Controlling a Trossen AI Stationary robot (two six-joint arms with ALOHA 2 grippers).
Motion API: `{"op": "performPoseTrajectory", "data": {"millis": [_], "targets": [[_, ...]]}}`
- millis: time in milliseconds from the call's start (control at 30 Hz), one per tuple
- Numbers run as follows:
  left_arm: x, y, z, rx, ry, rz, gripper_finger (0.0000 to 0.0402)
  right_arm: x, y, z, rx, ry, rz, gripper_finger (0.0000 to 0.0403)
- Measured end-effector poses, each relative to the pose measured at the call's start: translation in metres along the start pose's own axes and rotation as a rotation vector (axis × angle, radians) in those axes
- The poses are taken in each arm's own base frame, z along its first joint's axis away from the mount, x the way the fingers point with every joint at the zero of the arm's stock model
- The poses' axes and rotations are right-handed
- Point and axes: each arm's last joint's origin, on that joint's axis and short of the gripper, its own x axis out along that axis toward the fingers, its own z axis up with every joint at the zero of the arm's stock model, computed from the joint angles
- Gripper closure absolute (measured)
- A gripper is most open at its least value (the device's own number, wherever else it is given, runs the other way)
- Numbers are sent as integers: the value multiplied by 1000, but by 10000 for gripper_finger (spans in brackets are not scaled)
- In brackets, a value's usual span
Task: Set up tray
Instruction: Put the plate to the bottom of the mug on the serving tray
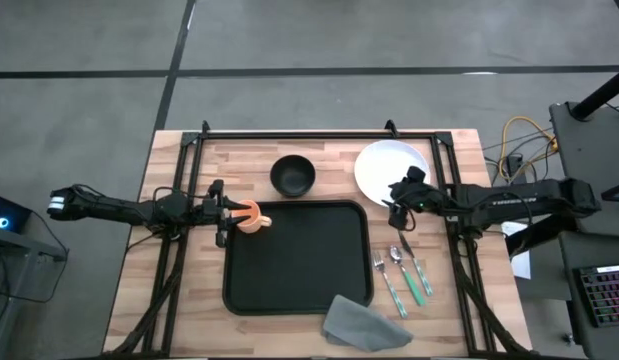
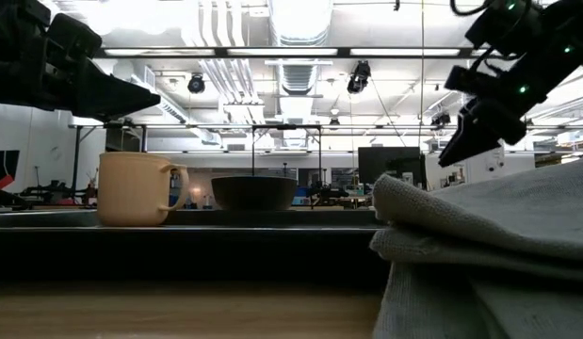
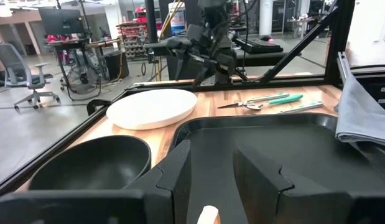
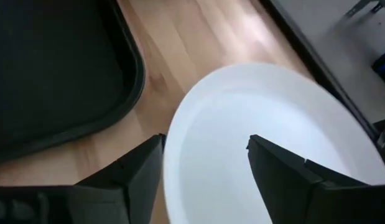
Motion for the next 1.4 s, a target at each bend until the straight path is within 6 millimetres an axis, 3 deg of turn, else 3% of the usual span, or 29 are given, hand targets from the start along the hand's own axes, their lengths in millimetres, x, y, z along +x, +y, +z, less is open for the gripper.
{"op": "performPoseTrajectory", "data": {"millis": [767,1167,1400], "targets": [[0,0,0,19,0,0,303,43,19,-25,-135,315,9,177],[0,0,0,19,1,0,303,53,22,-27,-135,330,-31,177],[0,0,0,19,1,0,303,53,22,-27,-109,332,-32,199]]}}
